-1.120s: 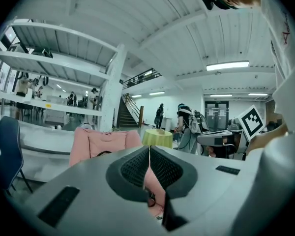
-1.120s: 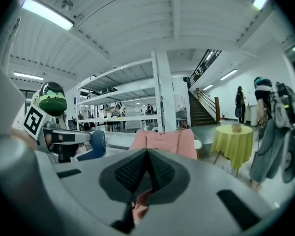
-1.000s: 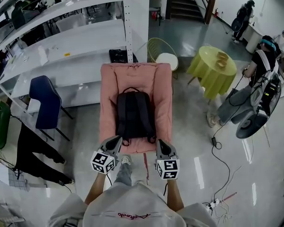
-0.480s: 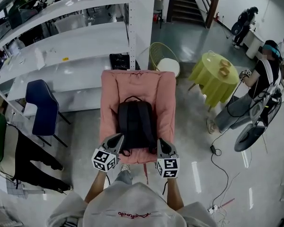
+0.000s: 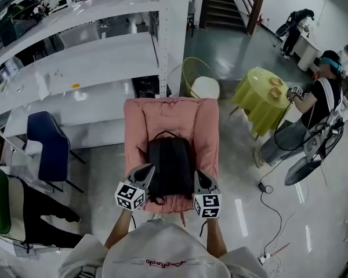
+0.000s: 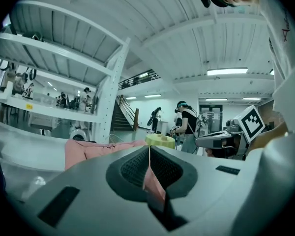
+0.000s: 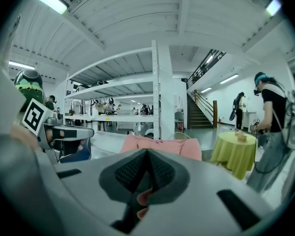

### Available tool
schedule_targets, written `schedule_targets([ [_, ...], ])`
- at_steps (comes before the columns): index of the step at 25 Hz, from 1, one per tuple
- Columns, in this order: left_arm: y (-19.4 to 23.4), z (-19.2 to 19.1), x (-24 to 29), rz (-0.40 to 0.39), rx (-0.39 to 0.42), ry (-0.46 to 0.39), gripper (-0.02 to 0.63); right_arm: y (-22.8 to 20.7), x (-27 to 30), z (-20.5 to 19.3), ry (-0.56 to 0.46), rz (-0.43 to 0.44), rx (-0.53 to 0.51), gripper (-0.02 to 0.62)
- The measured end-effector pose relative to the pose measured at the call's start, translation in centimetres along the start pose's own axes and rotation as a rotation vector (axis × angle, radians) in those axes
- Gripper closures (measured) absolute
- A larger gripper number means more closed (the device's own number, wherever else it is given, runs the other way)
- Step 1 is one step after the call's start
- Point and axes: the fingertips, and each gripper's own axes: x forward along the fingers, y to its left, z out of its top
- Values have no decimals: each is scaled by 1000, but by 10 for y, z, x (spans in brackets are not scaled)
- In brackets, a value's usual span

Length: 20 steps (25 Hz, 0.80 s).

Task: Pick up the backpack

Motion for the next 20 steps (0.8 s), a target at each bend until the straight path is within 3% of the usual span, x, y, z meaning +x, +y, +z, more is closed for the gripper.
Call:
schedule_targets([
  [11, 68, 2, 27, -27, -2, 14, 591, 9, 65, 13, -6, -46, 7, 577],
  [20, 86, -10, 36, -37, -12, 50, 591, 6, 76, -3, 33, -69, 33, 577],
])
